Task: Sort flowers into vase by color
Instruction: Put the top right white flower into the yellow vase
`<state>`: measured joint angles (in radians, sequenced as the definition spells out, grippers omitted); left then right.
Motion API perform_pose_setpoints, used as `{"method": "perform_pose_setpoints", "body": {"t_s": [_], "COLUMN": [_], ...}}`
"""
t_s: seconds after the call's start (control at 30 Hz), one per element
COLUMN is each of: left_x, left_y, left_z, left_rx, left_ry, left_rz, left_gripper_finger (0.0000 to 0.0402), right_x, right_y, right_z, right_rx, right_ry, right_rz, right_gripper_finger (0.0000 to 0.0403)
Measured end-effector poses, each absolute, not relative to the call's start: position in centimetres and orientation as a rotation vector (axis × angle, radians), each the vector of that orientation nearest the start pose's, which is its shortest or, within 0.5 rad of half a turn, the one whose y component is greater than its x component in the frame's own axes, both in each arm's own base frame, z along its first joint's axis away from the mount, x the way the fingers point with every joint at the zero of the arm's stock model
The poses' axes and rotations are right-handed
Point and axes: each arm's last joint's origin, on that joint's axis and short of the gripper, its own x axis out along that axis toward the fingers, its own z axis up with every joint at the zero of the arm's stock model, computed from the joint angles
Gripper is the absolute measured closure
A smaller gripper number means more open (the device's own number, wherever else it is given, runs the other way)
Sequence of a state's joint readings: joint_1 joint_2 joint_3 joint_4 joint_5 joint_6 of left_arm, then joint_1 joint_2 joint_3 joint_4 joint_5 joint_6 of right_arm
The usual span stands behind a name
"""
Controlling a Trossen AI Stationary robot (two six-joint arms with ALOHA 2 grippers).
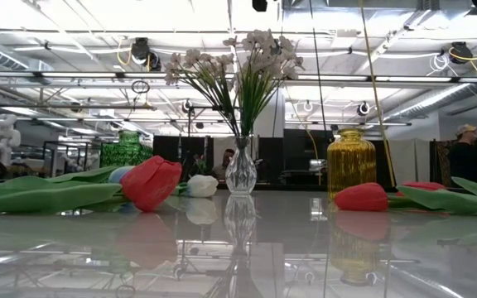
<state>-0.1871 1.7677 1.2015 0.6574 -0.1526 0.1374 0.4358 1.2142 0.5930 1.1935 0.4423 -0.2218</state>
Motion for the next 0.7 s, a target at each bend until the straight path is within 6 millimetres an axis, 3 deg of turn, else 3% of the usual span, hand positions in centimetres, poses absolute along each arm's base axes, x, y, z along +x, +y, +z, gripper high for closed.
{"method": "perform_pose_setpoints", "body": {"t_s": [0.47,0.7], "left_x": [40.1,40.2], "left_y": [-6.9,-6.1], "left_z": [28.9,28.5], "left_rx": [0.109,0.109], "left_ry": [-0.078,-0.039], "left_rz": [-0.101,-0.087], "left_gripper_finger": [0.0378,0.0387], "right_x": [22.8,22.9], "right_y": [8.8,8.9], "right_z": [30.5,30.4], "right_rx": [0.013,0.011], "right_ry": [-0.495,-0.475], "right_rz": [-0.074,-0.081], "right_gripper_finger": [0.0403,0.0391]}}
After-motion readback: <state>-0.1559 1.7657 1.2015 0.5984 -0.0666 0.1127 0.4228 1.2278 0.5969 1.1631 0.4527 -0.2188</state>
